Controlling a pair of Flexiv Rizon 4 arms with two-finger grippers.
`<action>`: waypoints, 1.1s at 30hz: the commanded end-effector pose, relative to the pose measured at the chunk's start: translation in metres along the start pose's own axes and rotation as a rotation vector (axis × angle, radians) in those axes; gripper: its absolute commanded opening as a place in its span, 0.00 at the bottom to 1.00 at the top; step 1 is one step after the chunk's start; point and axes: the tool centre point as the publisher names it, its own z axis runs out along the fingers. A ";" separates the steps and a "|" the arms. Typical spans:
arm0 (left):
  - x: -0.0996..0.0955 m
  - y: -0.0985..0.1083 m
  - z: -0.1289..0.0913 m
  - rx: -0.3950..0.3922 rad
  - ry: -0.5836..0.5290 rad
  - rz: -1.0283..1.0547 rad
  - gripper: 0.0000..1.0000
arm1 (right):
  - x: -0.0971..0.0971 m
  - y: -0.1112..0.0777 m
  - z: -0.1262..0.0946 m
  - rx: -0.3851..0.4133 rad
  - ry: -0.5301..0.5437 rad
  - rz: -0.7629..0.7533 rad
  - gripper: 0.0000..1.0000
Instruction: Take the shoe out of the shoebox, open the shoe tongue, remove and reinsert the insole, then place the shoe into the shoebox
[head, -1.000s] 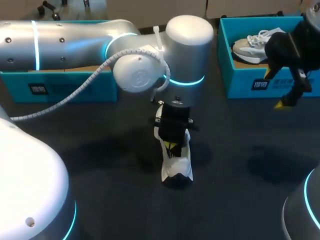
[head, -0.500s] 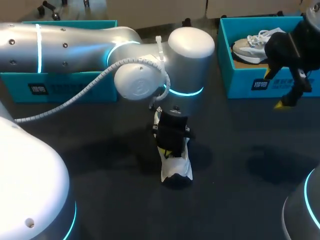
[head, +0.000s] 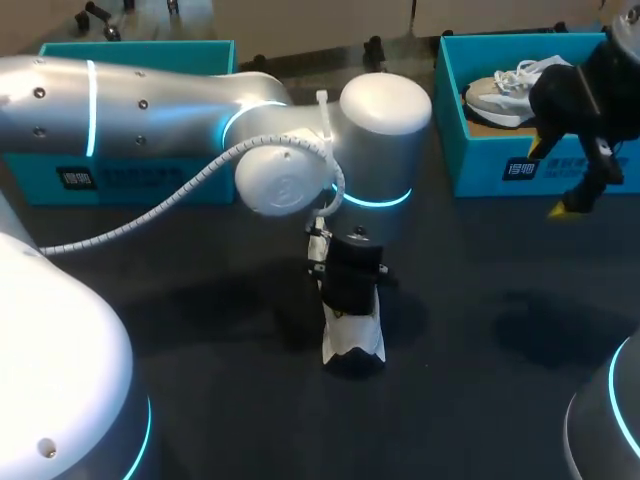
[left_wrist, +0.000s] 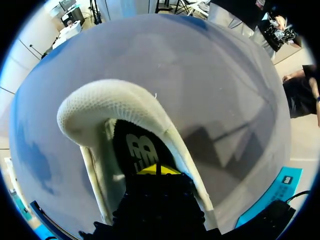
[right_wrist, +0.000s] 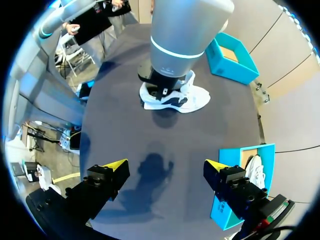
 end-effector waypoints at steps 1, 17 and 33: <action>-0.007 0.003 0.008 0.006 -0.018 -0.019 0.00 | -0.002 0.001 0.000 0.003 0.003 0.002 1.00; -0.012 0.001 -0.016 0.011 -0.154 -0.147 0.00 | -0.002 0.001 0.000 0.003 0.003 0.002 1.00; -0.017 -0.019 0.002 0.028 -0.162 -0.202 0.00 | -0.002 0.001 0.000 0.003 0.003 0.002 1.00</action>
